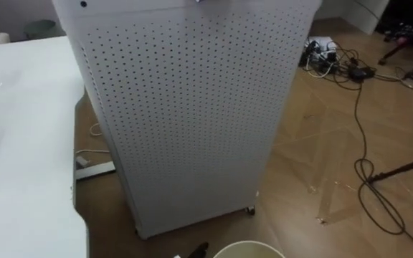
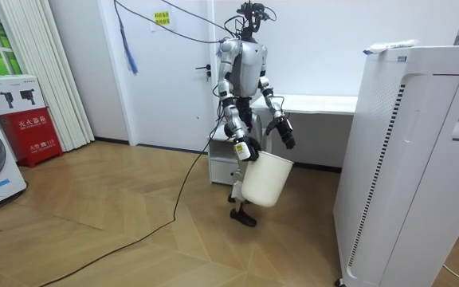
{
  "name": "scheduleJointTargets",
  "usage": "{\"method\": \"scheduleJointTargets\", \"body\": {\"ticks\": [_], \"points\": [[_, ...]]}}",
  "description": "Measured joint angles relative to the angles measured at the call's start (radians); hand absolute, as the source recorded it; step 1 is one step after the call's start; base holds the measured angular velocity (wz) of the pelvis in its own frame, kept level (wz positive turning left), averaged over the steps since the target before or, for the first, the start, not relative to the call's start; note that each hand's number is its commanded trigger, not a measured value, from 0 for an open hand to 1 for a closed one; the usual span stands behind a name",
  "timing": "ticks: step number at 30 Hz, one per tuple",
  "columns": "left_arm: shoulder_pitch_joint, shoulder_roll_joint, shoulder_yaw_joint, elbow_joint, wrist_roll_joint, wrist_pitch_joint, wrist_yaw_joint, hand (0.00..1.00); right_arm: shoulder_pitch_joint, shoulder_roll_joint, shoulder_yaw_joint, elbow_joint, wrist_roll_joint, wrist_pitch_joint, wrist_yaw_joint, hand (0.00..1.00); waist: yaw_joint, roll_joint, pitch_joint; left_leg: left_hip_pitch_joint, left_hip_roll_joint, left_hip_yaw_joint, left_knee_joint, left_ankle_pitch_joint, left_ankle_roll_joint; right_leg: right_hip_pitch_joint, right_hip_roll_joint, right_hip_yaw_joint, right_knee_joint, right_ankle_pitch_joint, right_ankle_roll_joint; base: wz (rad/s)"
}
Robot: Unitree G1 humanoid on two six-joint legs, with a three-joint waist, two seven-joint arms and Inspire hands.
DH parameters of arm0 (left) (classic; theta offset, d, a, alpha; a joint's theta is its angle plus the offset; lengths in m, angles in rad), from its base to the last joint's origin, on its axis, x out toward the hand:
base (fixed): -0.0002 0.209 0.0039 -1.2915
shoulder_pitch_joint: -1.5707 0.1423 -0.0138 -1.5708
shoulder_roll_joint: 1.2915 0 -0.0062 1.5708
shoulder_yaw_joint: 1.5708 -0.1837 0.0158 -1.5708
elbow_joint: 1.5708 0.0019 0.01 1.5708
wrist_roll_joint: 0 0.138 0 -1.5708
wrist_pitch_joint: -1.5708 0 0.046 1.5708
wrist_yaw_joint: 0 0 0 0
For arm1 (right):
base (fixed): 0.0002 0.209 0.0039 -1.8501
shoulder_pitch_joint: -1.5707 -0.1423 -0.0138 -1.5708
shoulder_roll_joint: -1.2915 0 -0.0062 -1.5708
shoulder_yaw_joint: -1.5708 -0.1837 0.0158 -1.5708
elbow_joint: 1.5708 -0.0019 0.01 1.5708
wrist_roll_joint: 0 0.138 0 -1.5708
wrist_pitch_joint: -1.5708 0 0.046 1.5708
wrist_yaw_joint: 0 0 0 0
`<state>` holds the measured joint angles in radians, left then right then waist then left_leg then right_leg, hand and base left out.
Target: Pick garbage
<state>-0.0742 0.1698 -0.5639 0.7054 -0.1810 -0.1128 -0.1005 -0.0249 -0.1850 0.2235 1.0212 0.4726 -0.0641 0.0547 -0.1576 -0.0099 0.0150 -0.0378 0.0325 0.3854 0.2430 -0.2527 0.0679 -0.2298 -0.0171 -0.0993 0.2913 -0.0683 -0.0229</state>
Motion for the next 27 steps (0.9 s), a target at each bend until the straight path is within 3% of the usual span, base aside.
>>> {"method": "scheduleJointTargets", "body": {"ticks": [3,6,8,9,11,12,14,15,16,17,19,21,23,24,27], "points": [[0.001,0.000,0.008,-0.001,0.024,0.000,0.000,0.00,-0.001,0.000,-0.001,0.010,-0.004,0.000,0.020,1.00,0.000,0.000,0.0000,0.006,0.006,0.017,0.000,-0.003,-0.005,-0.003,0.003,-0.006,0.002,0.000,-0.002,-0.16],[0.001,-0.001,0.042,-0.001,0.055,0.000,0.000,0.00,-0.004,0.001,-0.002,-0.010,-0.005,0.000,0.031,1.00,0.019,-0.001,-0.0003,0.000,0.015,0.044,0.018,-0.013,-0.013,-0.023,-0.004,-0.047,0.019,-0.006,-0.014,-0.28],[0.002,-0.001,0.069,0.001,0.054,0.000,0.000,0.00,-0.016,0.004,-0.002,-0.016,-0.006,0.000,0.033,1.00,0.029,-0.003,0.0015,-0.019,0.042,0.050,0.096,-0.049,-0.028,-0.038,-0.008,-0.102,0.072,-0.036,-0.037,-0.22],[0.002,0.000,0.077,0.001,0.054,0.000,0.000,0.00,-0.016,0.004,-0.002,-0.018,-0.010,0.000,0.034,1.00,0.030,-0.004,0.0019,-0.024,0.049,0.050,0.122,-0.058,-0.034,-0.042,-0.008,-0.108,0.087,-0.049,-0.041,-0.07],[0.011,0.003,0.105,-0.001,0.053,-0.001,0.000,0.00,-0.018,0.005,-0.002,-0.022,-0.016,0.000,0.054,1.00,0.034,-0.008,0.0036,-0.052,0.096,0.052,0.265,-0.096,-0.066,-0.046,0.000,-0.114,0.139,-0.115,-0.058,-0.07],[0.012,0.005,0.108,-0.002,0.053,-0.001,0.000,0.00,-0.018,0.006,-0.001,-0.022,-0.016,0.000,0.058,1.00,0.033,-0.008,0.0035,-0.074,0.114,0.048,0.332,-0.098,-0.069,-0.045,0.003,-0.110,0.151,-0.129,-0.056,-0.18],[0.013,0.005,0.115,-0.007,0.052,-0.001,0.000,0.00,-0.018,0.001,0.001,-0.024,-0.027,0.000,0.074,1.00,0.058,0.002,0.0034,-0.156,0.193,0.030,0.596,-0.059,-0.074,-0.040,0.028,-0.092,0.207,-0.169,-0.077,-0.44],[0.013,0.004,0.121,-0.007,0.051,-0.001,0.000,0.00,-0.017,0.000,0.001,-0.024,-0.030,0.000,0.076,1.00,0.059,0.007,0.0053,-0.173,0.209,0.017,0.642,-0.039,-0.074,-0.032,0.034,-0.092,0.214,-0.176,-0.083,-0.43],[0.013,-0.001,0.127,-0.007,0.034,-0.004,0.000,0.00,-0.011,-0.001,0.002,-0.024,-0.034,0.000,0.081,1.00,0.057,0.007,0.0035,-0.206,0.222,-0.007,0.715,0.014,-0.071,-0.018,0.040,-0.078,0.227,-0.186,-0.095,-0.24],[0.014,-0.005,0.129,-0.007,0.017,-0.013,0.000,0.00,-0.011,-0.003,0.006,-0.024,-0.037,0.000,0.082,1.00,0.059,-0.006,0.0100,-0.231,0.218,-0.031,0.742,0.039,-0.075,-0.015,0.037,-0.059,0.245,-0.193,-0.102,-0.19],[0.014,-0.007,0.126,-0.012,0.016,-0.025,0.000,0.00,-0.011,-0.010,0.016,-0.024,-0.040,0.000,0.079,1.00,0.063,-0.002,0.0076,-0.268,0.215,-0.053,0.731,0.028,-0.072,-0.016,0.038,-0.049,0.250,-0.202,-0.111,-0.23],[0.015,-0.004,0.131,-0.014,0.018,-0.027,0.000,0.00,-0.010,-0.012,0.023,-0.023,-0.047,0.000,0.078,1.00,0.074,-0.008,0.0076,-0.307,0.198,-0.080,0.662,0.018,-0.085,-0.014,0.035,-0.038,0.245,-0.203,-0.115,-0.23],[0.016,-0.002,0.133,-0.014,0.020,-0.027,0.000,0.00,-0.010,-0.020,0.027,-0.028,-0.052,-0.001,0.073,1.00,0.078,-0.010,0.0061,-0.332,0.173,-0.102,0.480,0.023,-0.100,-0.011,0.033,-0.035,0.236,-0.208,-0.118,-0.03],[0.016,-0.001,0.133,-0.014,0.020,-0.027,0.000,0.00,-0.010,-0.020,0.029,-0.028,-0.052,-0.002,0.070,1.00,0.079,-0.009,0.0057,-0.333,0.166,-0.111,0.435,0.025,-0.103,-0.006,0.033,-0.035,0.230,-0.208,-0.118,0.03],[0.022,0.006,0.133,-0.019,0.018,-0.027,0.000,0.00,-0.009,-0.018,0.040,-0.028,-0.057,-0.008,0.066,1.00,0.081,-0.014,0.0022,-0.315,0.139,-0.130,0.258,0.072,-0.120,0.024,0.032,-0.039,0.200,-0.213,-0.112,0.06]]}}
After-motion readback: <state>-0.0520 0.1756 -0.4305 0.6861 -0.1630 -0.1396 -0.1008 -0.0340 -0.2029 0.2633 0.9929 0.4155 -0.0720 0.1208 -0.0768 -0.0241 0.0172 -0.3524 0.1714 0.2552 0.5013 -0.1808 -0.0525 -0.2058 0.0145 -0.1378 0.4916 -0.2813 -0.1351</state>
